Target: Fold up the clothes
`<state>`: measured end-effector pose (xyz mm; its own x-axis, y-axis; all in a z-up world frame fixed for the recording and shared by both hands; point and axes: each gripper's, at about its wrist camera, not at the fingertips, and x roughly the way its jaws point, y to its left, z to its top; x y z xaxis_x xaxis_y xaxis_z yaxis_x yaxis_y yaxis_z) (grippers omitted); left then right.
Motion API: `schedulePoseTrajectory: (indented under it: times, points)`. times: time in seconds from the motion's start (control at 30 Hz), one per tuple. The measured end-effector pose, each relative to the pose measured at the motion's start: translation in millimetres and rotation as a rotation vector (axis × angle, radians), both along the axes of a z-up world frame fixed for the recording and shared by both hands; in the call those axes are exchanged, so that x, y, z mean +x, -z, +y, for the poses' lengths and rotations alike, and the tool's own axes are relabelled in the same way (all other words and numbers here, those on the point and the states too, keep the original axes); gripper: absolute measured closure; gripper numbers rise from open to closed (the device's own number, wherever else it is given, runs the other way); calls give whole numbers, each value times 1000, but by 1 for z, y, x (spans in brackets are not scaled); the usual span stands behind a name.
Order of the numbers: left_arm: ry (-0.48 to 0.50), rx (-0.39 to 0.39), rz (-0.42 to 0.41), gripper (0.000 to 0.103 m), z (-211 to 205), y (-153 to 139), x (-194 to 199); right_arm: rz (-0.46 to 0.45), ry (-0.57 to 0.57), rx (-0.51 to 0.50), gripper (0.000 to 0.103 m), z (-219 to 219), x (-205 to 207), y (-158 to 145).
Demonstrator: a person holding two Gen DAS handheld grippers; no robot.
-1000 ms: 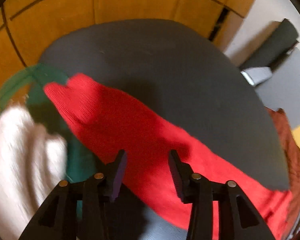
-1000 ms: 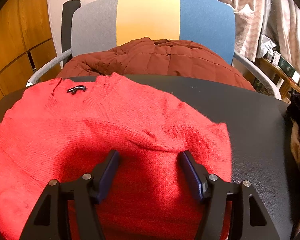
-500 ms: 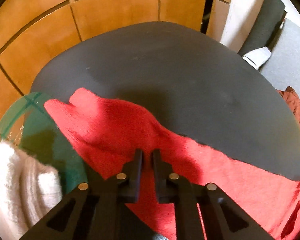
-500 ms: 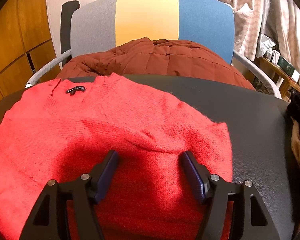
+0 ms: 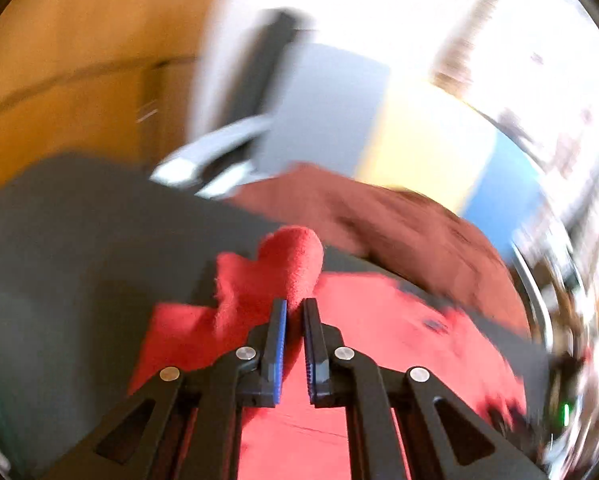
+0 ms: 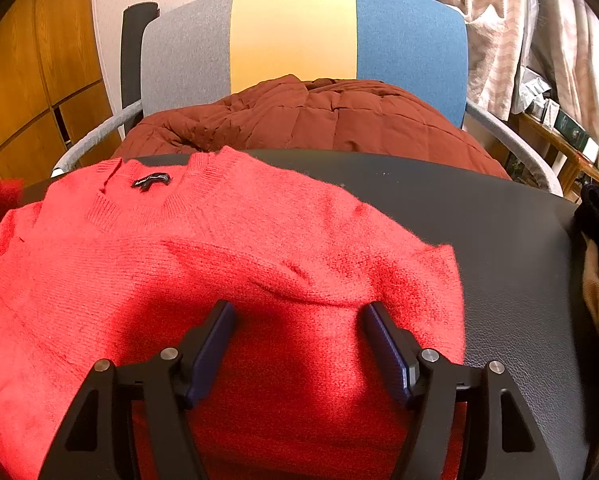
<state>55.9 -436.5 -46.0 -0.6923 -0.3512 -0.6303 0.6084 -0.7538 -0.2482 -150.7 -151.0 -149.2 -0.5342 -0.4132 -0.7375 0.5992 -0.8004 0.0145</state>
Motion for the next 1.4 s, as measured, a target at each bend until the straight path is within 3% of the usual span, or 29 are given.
schedulePoseTrajectory:
  times: [0.07,0.1,0.2,0.37,0.43,0.5,0.6,0.7,0.8,0.97,1.1,1.2,1.23,1.3,1.33,1.37,1.4]
  points:
    - [183,-75,-24,90,61,2,-23,-2,0,-3,34,1,0,0]
    - [231,-75,-35,84,79,9,-24,-3,0,-5,34,1,0,0]
    - [373,-76,-66,78,134,32,-27,-10,0,-13,34,2,0,0]
    - [305,-96,-109,77,125,68,32,-20,-3,-25,34,3,-2,1]
    - [235,-67,-143,76,110,84,47,-27,-5,-31,33,4,-2,0]
    - [164,-2,-173,76,94,105,65,-44,-12,-40,30,4,-3,-2]
    - [130,117,-87,77,72,122,83,-103,-34,-78,29,2,-4,-13]
    - [116,80,-102,77,76,124,80,-138,-82,-176,35,-8,5,-37]
    - [116,69,-93,77,79,123,83,-183,-220,-197,37,-44,24,-56]
    - [120,124,-45,77,70,123,95,-282,-376,-79,38,-131,51,-67]
    - [122,139,-28,77,69,124,97,-280,-342,49,36,-191,51,-63]
    - [123,164,-3,77,66,125,99,-308,-281,214,36,-222,43,-41]
    - [123,172,5,77,65,126,100,-320,-265,268,38,-231,41,-33]
    - [123,181,16,77,64,127,101,-319,-247,338,67,-235,42,-20]
    - [122,183,19,77,64,126,101,-294,-257,329,74,-233,45,-22]
    - [122,185,22,77,64,126,100,-277,-276,306,90,-230,48,-28]
    - [122,185,23,77,64,125,100,-266,-297,277,90,-226,50,-36]
